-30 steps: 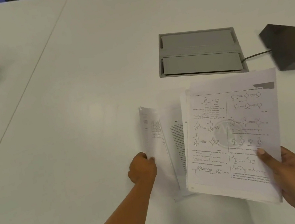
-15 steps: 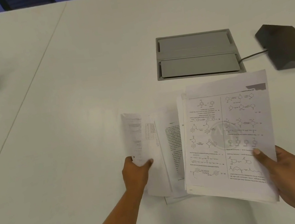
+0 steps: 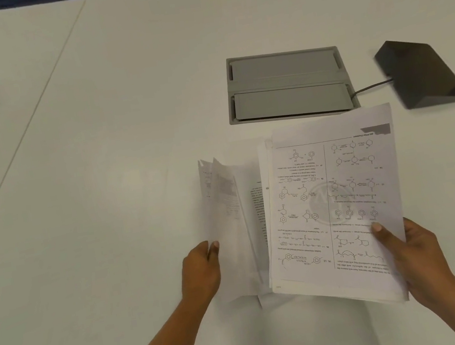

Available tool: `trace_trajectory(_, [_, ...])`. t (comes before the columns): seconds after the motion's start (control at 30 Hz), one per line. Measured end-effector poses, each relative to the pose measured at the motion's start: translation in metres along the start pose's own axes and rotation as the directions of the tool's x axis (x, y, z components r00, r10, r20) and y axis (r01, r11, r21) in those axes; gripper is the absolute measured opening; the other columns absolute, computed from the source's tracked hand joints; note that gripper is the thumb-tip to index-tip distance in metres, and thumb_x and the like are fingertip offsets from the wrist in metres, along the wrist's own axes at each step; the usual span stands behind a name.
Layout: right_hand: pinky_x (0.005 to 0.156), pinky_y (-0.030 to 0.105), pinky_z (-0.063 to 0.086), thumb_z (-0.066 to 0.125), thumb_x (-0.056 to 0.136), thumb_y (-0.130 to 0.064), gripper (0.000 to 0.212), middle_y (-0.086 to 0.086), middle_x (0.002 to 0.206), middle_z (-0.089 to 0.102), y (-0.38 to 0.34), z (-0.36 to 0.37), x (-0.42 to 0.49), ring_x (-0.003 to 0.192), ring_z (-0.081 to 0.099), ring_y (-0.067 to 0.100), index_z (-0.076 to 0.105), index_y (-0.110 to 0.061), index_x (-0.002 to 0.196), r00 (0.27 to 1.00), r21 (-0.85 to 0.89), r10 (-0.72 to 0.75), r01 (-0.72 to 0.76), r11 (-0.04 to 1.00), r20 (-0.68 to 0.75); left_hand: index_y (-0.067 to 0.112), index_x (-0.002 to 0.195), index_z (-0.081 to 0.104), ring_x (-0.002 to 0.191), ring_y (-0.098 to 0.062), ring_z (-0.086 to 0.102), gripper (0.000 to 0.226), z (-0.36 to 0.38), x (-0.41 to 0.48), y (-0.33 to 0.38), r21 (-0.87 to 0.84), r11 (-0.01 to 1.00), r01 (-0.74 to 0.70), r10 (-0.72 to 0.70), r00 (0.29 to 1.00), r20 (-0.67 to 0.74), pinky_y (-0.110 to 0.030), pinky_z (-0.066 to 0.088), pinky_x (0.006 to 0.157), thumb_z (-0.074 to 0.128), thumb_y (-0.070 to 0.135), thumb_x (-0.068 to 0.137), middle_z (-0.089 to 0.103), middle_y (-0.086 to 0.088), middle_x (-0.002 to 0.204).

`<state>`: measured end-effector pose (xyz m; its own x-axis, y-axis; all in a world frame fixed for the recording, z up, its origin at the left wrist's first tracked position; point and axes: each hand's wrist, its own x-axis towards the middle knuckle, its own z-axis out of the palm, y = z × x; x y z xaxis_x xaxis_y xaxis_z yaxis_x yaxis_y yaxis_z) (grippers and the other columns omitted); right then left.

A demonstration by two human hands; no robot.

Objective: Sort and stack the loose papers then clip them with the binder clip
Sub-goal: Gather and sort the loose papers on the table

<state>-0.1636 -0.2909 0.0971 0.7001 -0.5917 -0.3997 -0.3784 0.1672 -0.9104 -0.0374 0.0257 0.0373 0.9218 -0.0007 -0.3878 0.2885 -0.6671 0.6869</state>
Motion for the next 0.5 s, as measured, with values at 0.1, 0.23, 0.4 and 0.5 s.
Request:
trace_trajectory(0.1, [0.080, 0.041, 0.056, 0.080, 0.060, -0.055, 0.055, 0.000, 0.096, 0.079, 0.001, 0.000, 0.001, 0.088, 0.075, 0.024, 0.072, -0.018, 0.101, 1.000, -0.011, -0.016, 0.015, 1.000, -0.005, 0.005, 0.097, 0.070, 0.081, -0.027, 0.069, 0.032, -0.016, 0.000, -0.008, -0.054, 0.999, -0.001, -0.002, 0.998, -0.060, -0.032, 0.055, 0.074, 0.050, 0.030, 0.101, 0.074, -0.008, 0.091])
trace_trajectory(0.23, [0.086, 0.048, 0.056, 0.069, 0.087, -0.021, 0.017, -0.001, 0.093, 0.079, 0.003, -0.001, 0.003, 0.095, 0.072, 0.032, 0.071, -0.016, 0.103, 1.000, -0.014, 0.007, -0.008, 1.000, -0.028, 0.009, 0.119, 0.068, 0.092, -0.021, 0.066, 0.030, -0.041, -0.004, -0.012, -0.141, 0.990, -0.030, 0.013, 0.993, -0.115, -0.028, 0.051, 0.081, 0.049, 0.024, 0.102, 0.073, -0.005, 0.107])
trace_trajectory(0.4, [0.069, 0.032, 0.061, 0.067, 0.089, -0.017, 0.012, -0.004, 0.090, 0.079, 0.001, 0.001, 0.002, 0.082, 0.076, 0.020, 0.072, -0.019, 0.099, 1.000, -0.038, -0.004, 0.005, 0.999, 0.026, 0.005, 0.115, 0.070, 0.093, -0.029, 0.066, 0.026, -0.070, 0.001, -0.027, -0.241, 0.970, 0.024, -0.076, 0.975, -0.210, -0.033, 0.048, 0.080, 0.053, 0.019, 0.100, 0.073, -0.012, 0.105])
trace_trajectory(0.5, [0.068, 0.033, 0.061, 0.068, 0.087, -0.015, 0.011, -0.002, 0.088, 0.079, 0.000, 0.004, 0.004, 0.078, 0.076, 0.020, 0.072, -0.017, 0.097, 1.000, -0.042, 0.001, -0.001, 0.999, 0.016, 0.009, 0.117, 0.069, 0.092, -0.032, 0.067, 0.024, -0.088, 0.002, -0.027, -0.438, 0.896, 0.073, -0.193, 0.952, -0.237, -0.034, 0.051, 0.078, 0.058, 0.019, 0.098, 0.071, -0.011, 0.102])
